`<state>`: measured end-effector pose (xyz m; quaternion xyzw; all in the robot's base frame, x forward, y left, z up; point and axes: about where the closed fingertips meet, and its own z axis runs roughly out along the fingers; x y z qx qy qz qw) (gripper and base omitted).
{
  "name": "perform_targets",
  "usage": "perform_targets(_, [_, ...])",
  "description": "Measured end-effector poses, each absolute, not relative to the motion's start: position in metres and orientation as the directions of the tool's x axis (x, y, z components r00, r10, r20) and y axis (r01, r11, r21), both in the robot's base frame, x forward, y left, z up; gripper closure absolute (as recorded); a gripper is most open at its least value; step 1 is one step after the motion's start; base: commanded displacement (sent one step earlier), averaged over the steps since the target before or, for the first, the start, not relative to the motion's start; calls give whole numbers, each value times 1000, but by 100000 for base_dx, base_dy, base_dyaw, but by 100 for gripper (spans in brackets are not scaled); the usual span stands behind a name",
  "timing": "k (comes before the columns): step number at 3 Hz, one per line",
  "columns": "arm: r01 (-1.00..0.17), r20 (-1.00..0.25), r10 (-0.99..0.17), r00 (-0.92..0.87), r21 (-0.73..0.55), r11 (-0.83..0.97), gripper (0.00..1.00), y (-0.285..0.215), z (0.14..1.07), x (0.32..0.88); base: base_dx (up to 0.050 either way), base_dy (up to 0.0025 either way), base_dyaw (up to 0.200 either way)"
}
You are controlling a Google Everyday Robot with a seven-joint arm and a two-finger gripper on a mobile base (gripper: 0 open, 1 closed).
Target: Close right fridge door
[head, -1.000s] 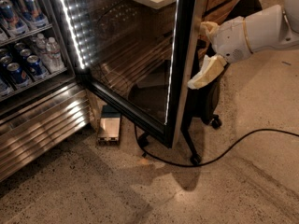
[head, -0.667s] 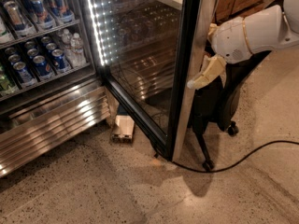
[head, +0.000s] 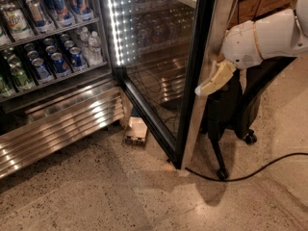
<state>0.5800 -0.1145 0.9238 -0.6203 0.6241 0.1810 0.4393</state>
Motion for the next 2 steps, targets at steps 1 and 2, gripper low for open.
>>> perform_targets(1, [-932,-774,-611,170,-327,156,0,-111,928,580,0,0,0])
perform_targets(2, [-932,-773,-606,190,-336,136,0,-107,931,577,0,0,0])
